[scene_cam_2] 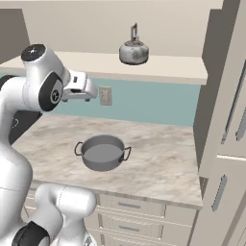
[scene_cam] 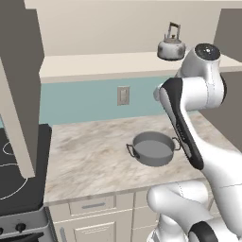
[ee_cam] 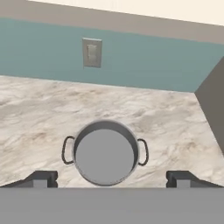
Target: Pick the kettle from the cabinet and place it on a stove burner. Then pick the pot from the counter and place it on another stove burner. Finally, turn both burners on.
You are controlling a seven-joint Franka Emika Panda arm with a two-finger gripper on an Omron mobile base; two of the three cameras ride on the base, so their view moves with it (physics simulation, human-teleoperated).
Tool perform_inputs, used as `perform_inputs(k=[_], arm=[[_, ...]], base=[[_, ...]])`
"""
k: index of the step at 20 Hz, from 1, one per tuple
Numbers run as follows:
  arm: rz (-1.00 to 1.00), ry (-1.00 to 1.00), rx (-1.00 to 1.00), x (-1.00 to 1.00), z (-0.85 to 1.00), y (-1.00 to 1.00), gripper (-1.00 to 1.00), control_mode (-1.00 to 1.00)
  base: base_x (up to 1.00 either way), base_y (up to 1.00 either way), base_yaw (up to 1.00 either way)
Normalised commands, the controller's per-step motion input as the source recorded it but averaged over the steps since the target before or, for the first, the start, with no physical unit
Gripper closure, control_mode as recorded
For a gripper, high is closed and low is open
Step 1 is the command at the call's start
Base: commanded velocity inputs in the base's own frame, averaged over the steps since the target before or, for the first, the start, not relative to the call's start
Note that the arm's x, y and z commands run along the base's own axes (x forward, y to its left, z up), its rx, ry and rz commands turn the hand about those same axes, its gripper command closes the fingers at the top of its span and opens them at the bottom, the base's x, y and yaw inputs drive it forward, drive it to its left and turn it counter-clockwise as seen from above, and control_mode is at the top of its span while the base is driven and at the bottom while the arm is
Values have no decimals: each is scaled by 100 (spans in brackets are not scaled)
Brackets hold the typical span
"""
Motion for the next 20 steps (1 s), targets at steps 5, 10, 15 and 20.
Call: perform_inputs(k=[5, 10, 15, 20], arm=[[-3, -15, -2, -22, 34, -21, -100, -100], [-2, -14, 0, -11, 28, -26, -100, -100], [0, -21, -1, -15, 13, -22, -100, -100], [0, -26, -1, -20, 9, -18, -100, -100]], base=[[0, 0, 0], [0, 0, 0], [0, 0, 0], [0, 0, 0]])
